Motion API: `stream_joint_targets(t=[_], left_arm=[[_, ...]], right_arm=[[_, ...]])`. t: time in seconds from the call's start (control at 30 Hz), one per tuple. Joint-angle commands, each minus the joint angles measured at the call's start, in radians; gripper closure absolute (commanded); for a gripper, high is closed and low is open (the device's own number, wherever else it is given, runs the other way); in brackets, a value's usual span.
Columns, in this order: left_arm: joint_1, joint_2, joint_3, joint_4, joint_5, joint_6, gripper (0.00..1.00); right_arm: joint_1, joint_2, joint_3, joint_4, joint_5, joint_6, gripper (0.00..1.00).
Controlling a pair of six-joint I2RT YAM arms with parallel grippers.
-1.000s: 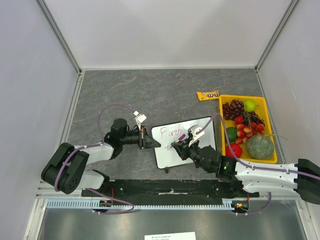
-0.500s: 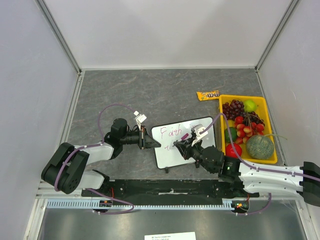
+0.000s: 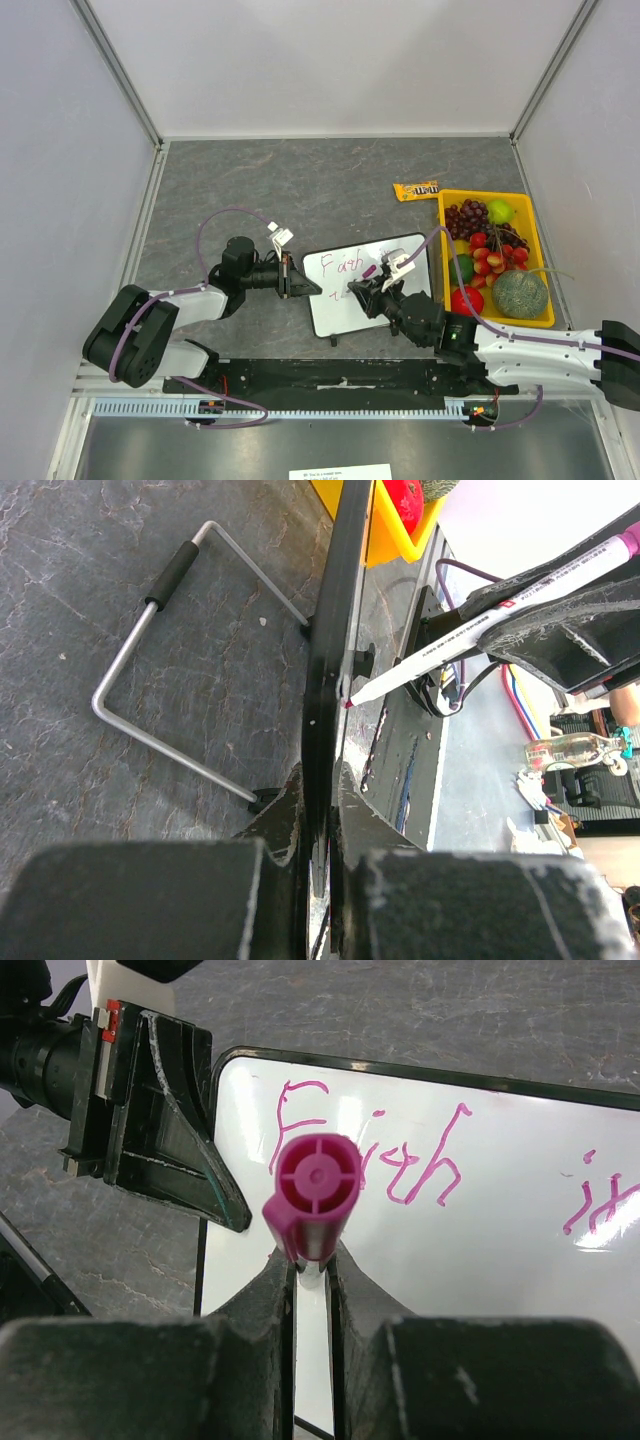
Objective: Write a sentence on the whiteboard
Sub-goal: Write on the whiteboard with the whiteboard.
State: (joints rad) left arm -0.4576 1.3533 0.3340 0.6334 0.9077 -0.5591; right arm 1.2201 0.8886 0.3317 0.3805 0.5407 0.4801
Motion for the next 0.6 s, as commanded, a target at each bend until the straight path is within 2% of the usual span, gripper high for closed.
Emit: stream_joint_targets(t=[0.0, 0.33, 0.57], left_arm=[[-0.010, 0.029, -0.012, -0.113, -0.066, 0.111, 0.98], [-0.010, 0.029, -0.010, -0.113, -0.066, 0.110, 0.98], [-0.010, 0.029, -0.012, -0.113, -0.064, 0.111, 0.98]], right_arm=[[-0.002, 0.010, 0.030, 0.009, 0.048, 0.000, 1.00], [0.001, -0.071, 0.032, 0.008, 0.062, -0.008, 1.00], [-0.001, -0.010, 0.064, 0.021, 0.048, -0.029, 1.00]])
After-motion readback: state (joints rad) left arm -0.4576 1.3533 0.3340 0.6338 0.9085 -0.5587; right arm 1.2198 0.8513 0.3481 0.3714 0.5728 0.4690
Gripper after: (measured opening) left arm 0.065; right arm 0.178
